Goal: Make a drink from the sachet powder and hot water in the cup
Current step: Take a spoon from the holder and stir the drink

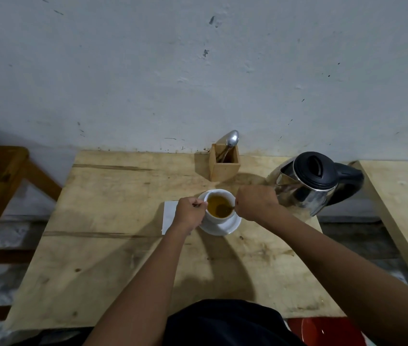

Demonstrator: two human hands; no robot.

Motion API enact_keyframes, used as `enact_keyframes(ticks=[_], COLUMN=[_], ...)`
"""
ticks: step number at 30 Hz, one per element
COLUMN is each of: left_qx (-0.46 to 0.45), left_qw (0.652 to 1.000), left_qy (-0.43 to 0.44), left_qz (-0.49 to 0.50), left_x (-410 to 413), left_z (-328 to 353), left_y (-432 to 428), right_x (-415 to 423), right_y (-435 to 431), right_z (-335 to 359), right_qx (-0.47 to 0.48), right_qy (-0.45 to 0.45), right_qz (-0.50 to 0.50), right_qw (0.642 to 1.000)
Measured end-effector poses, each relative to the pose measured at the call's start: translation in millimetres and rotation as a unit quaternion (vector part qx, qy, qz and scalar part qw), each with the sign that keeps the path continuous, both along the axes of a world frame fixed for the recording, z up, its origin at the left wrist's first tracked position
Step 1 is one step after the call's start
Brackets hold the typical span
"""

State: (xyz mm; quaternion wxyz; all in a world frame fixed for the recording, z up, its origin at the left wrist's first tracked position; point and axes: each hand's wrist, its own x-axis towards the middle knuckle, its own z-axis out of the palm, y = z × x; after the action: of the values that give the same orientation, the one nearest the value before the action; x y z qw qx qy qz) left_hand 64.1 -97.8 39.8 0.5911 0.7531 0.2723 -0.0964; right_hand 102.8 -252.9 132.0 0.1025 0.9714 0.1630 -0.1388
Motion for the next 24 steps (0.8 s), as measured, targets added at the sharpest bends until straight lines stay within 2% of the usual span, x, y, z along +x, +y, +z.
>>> enact_keyframes(ticks=[3,9,16,24], left_qx=[0.003,0.008,0.0,-0.006], left_qw=[1.0,1.0,1.0,1.0], left_qy=[-0.005,-0.003,-0.002,0.002], left_qz=[0.0,-0.009,-0.009,-0.009], left_x=[-1.1,-1.9,-1.8,-1.6], left_z=[0.5,1.7,2.9,2.2], left_y=[-0.3,1.3,1.4,2.4], right_x=[-0.6,2.5,12.2,15.9], right_y=[5.5,10.1,4.7,6.8], right_z=[-1.8,-0.9,-2.3,-6.0], right_qx=[0.012,-0.009,-0.011,-0.04], right_qy=[0.01,-0.056,-0.016,-0.059], right_qz=[0.011,0.034,0.053,0.058], right_qw=[1.0,0.998,0.998,0.996])
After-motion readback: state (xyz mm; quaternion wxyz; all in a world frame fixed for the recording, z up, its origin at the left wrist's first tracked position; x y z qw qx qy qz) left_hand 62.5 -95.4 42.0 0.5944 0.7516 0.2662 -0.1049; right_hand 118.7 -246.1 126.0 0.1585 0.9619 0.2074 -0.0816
